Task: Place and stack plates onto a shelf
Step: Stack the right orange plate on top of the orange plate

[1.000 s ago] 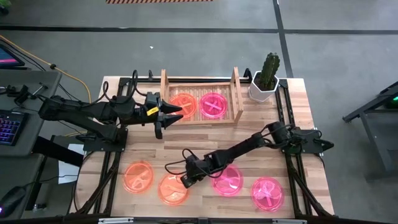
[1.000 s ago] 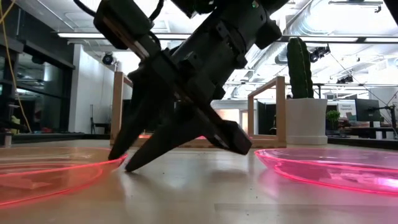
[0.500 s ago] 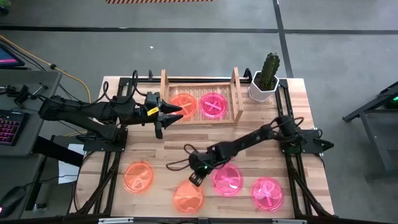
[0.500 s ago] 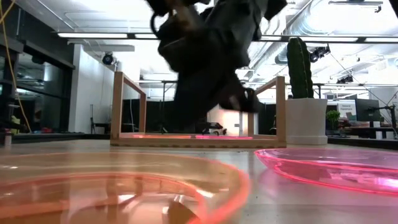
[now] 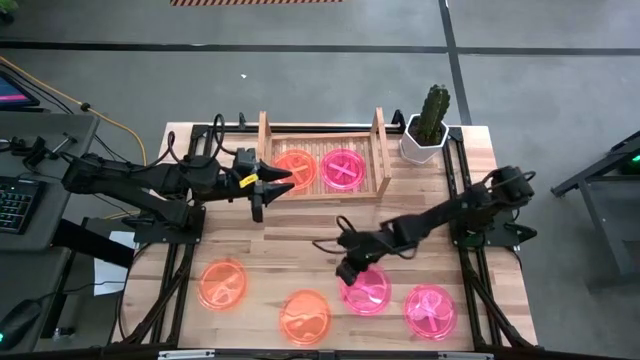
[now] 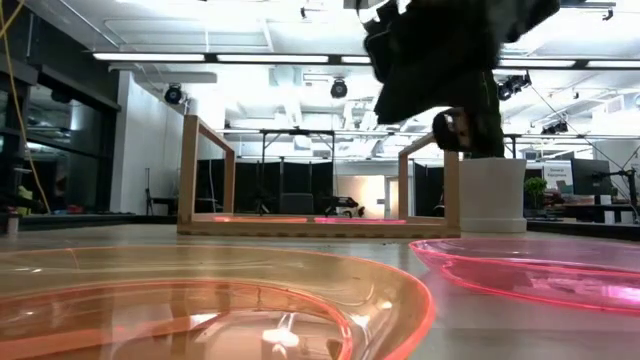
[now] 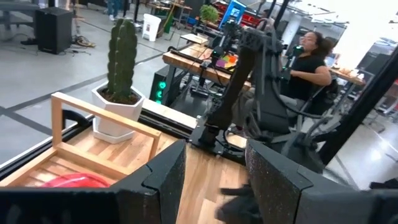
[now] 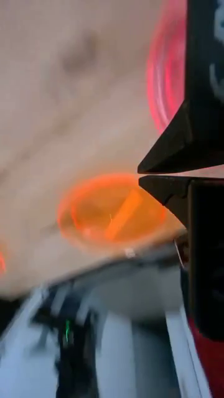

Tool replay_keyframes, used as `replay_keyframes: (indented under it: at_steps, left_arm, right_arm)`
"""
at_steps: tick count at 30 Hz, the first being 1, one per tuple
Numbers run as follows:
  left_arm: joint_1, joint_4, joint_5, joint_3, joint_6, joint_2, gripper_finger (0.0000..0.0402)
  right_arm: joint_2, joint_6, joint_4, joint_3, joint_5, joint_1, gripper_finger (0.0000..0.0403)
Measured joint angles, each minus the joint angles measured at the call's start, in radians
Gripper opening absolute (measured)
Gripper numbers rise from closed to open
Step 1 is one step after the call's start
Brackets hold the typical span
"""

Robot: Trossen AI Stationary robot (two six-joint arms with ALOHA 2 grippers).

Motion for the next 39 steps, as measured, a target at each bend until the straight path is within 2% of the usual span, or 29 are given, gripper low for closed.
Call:
replay_keyframes:
  at_steps: [5, 8, 11, 15, 18, 21, 35, 39]
  left_arm:
    - [0.0, -0.012, -0.008, 0.0, -0.019, 0.0, 0.0159]
    - [0.0, -0.021, -0.01, 0.0, -0.021, 0.0, 0.0159]
    - [0.0, -0.034, -0.024, 0.0, -0.027, 0.0, 0.0159]
    - [0.0, -0.034, -0.032, 0.0, -0.027, 0.0, 0.0159]
    - [0.0, -0.037, -0.033, 0.0, -0.027, 0.001, 0.0159]
    - [0.0, -0.04, -0.032, 0.0, -0.028, 0.002, 0.0159]
    - [0.0, -0.06, -0.032, 0.0, -0.062, 0.039, 0.0159]
    - [0.0, -0.065, -0.032, 0.0, -0.062, 0.047, 0.0159]
  right_arm:
    - [0.04, 0.162, 0.23, -0.066, 0.011, 0.06, 0.0009]
    - [0.11, 0.186, 0.256, -0.039, 0.0, 0.083, 0.0041]
    - [0.179, 0.168, 0.267, 0.038, -0.034, 0.096, 0.009]
    - [0.267, 0.069, 0.156, 0.16, -0.052, 0.095, 0.0147]
    - [0.312, 0.021, 0.025, 0.237, -0.029, 0.087, 0.0169]
    - [0.348, 0.008, -0.048, 0.275, -0.022, 0.084, 0.0176]
    - [0.403, 0.011, -0.013, 0.289, -0.034, 0.109, 0.0176]
    - [0.413, 0.018, -0.011, 0.289, -0.034, 0.115, 0.0157]
